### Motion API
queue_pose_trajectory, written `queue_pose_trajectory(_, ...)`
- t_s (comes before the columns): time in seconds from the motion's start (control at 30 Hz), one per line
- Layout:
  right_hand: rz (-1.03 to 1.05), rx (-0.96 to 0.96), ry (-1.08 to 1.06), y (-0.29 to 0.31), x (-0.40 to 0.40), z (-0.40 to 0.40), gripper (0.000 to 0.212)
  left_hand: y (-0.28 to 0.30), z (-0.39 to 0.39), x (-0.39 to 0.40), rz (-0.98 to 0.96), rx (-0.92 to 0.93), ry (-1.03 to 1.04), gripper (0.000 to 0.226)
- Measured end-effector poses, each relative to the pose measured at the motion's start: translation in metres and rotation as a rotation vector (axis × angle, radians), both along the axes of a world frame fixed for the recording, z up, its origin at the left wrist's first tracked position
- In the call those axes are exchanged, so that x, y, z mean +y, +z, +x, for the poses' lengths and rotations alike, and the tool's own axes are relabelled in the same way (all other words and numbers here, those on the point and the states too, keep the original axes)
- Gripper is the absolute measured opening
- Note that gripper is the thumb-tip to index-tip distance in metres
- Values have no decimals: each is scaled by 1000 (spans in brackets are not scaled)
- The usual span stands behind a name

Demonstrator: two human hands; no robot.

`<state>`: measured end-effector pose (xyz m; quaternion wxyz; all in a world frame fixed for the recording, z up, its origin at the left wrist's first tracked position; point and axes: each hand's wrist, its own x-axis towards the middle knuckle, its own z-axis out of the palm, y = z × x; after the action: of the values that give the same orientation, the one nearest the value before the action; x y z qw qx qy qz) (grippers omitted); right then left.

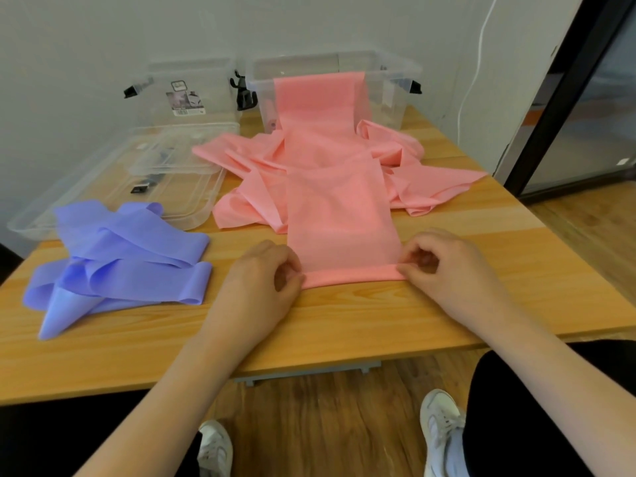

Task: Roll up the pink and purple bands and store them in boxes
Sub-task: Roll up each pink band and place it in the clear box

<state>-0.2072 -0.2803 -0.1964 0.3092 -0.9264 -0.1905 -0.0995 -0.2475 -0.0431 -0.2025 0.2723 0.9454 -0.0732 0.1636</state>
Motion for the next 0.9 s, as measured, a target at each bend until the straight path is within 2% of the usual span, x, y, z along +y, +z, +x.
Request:
queue_pose_trajectory(0.1,-94,14,52,4,-3,1,3,1,0,4,-10,10,-48,7)
queue_pose_trajectory(0.27,-131,17,89,6,-8,2,12,0,-3,8,-17,10,-102,20)
queue_pose_trajectory(0.37,-77,-12,44,3,-7,2,12,-1,-3,6,-63,-19,-25,21)
queue_pose_trajectory(0.53,71,8,-51,0,-2,0,12,1,-1,3,-141,40,31,20)
queue_pose_trajectory(0.7,-9,-10,-43,0,-3,2,4,1,-1,1,-18,27,-65,11)
queue_pose_trajectory(0.77,-44,6,-13,2,-5,2,5,0,-2,2,1,29,-69,16)
queue_pose_trajectory(0.9,-62,-11,14,2,-6,2,4,4,-2,1,15,-14,-27,9)
